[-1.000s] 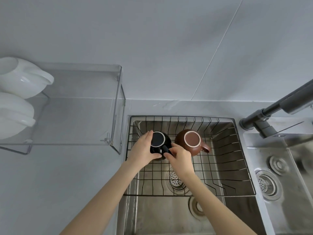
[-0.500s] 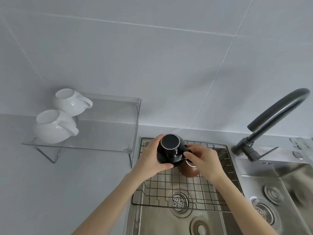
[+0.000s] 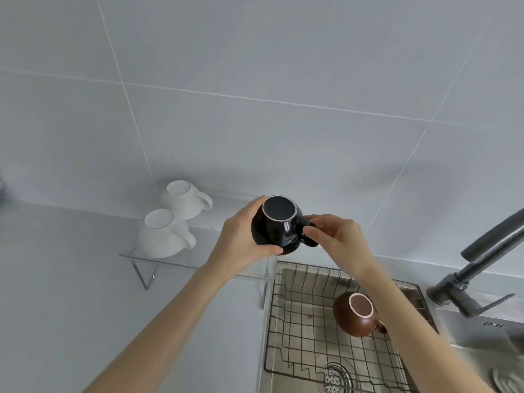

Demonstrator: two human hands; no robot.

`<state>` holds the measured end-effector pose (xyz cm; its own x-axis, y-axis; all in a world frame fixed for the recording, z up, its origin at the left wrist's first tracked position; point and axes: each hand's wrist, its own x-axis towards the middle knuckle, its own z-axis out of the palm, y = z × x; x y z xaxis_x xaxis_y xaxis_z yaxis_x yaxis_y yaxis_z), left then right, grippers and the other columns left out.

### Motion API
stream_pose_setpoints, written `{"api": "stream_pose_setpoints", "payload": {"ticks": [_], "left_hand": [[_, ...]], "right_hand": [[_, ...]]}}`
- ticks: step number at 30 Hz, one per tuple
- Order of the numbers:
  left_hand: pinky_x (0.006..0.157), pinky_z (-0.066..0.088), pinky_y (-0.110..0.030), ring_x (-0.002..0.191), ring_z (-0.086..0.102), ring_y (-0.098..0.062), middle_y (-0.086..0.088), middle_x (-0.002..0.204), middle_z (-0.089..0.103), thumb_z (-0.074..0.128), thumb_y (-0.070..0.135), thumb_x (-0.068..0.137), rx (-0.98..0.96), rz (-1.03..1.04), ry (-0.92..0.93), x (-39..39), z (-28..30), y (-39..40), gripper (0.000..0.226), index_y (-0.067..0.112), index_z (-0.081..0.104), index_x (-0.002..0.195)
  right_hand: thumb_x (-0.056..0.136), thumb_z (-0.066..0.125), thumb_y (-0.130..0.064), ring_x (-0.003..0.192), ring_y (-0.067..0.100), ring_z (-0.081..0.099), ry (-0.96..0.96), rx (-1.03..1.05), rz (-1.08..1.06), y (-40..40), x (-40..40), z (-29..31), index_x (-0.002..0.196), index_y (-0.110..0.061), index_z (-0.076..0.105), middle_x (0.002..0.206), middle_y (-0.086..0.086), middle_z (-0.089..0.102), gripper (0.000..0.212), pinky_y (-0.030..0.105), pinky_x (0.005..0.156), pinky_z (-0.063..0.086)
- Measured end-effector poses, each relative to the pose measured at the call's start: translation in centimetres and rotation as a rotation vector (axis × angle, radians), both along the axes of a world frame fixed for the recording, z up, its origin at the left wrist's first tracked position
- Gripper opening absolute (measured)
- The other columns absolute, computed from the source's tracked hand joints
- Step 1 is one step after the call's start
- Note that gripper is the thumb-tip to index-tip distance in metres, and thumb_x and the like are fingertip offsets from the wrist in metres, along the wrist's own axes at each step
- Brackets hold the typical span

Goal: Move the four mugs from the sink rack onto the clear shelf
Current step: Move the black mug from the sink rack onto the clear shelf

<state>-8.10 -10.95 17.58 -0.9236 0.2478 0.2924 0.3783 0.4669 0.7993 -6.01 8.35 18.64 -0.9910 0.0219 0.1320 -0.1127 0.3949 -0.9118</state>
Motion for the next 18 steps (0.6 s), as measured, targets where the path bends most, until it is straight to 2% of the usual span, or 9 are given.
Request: {"api": "stream_pose_setpoints", "payload": {"ticks": [3,7,10,12,15,18], "left_hand": [[0.078,0.027,0.009,0.099,0.048,-0.001,0.018,0.108,0.052,0.086,0.013,0.049,-0.030,0.026,-0.011,-1.8,0.2,-2.5,0.087,0.021,0.045,0.126],[0.073,0.029,0.008,0.093,0.049,-0.002,0.021,0.098,0.053,0.085,0.011,0.049,-0.038,0.070,-0.032,-4.5,-0.5,-4.4,0.081,0.020,0.049,0.120],[0.074,0.029,0.008,0.096,0.051,-0.005,0.014,0.104,0.058,0.085,0.012,0.049,-0.016,0.109,-0.050,-6.6,-1.8,-4.8,0.082,0.019,0.048,0.121],[0.078,0.033,0.000,0.099,0.053,-0.007,0.008,0.111,0.062,0.085,0.013,0.049,-0.001,0.125,-0.064,-7.8,-2.9,-4.7,0.082,0.021,0.047,0.122],[0.085,0.037,-0.019,0.108,0.054,-0.016,0.003,0.116,0.062,0.083,0.012,0.052,0.012,0.148,-0.068,-9.3,-4.4,-4.3,0.080,0.020,0.046,0.122],[0.088,0.035,-0.022,0.113,0.051,-0.019,0.000,0.122,0.058,0.083,0.011,0.053,0.001,0.187,-0.063,-10.3,-5.5,-3.9,0.083,0.018,0.042,0.125]], "right_hand": [[0.082,0.061,-0.008,0.057,-0.003,0.061,-0.024,0.006,0.009,-2.6,-2.7,-0.7,0.083,-0.013,0.068,0.080,0.002,0.070,0.008,0.003,0.057,0.045],[0.084,0.059,-0.007,0.061,-0.007,0.063,-0.061,-0.016,0.051,-4.9,-6.2,-1.9,0.088,-0.012,0.066,0.088,0.010,0.069,0.009,0.002,0.059,0.045],[0.085,0.058,-0.007,0.074,0.006,0.064,-0.073,0.026,0.071,-5.5,-8.8,-2.8,0.094,-0.007,0.066,0.095,0.014,0.070,0.012,0.004,0.065,0.047],[0.084,0.057,-0.005,0.079,0.014,0.063,-0.078,0.045,0.077,-5.7,-10.3,-3.4,0.096,-0.005,0.066,0.098,0.016,0.070,0.015,0.005,0.067,0.047],[0.084,0.057,-0.004,0.080,0.017,0.062,-0.082,0.048,0.081,-5.7,-12.0,-4.2,0.095,-0.005,0.066,0.099,0.018,0.070,0.014,0.006,0.067,0.048],[0.084,0.057,-0.005,0.085,0.019,0.064,-0.082,0.057,0.083,-5.8,-13.4,-4.9,0.095,-0.006,0.065,0.102,0.017,0.070,0.014,0.009,0.071,0.050]]}}
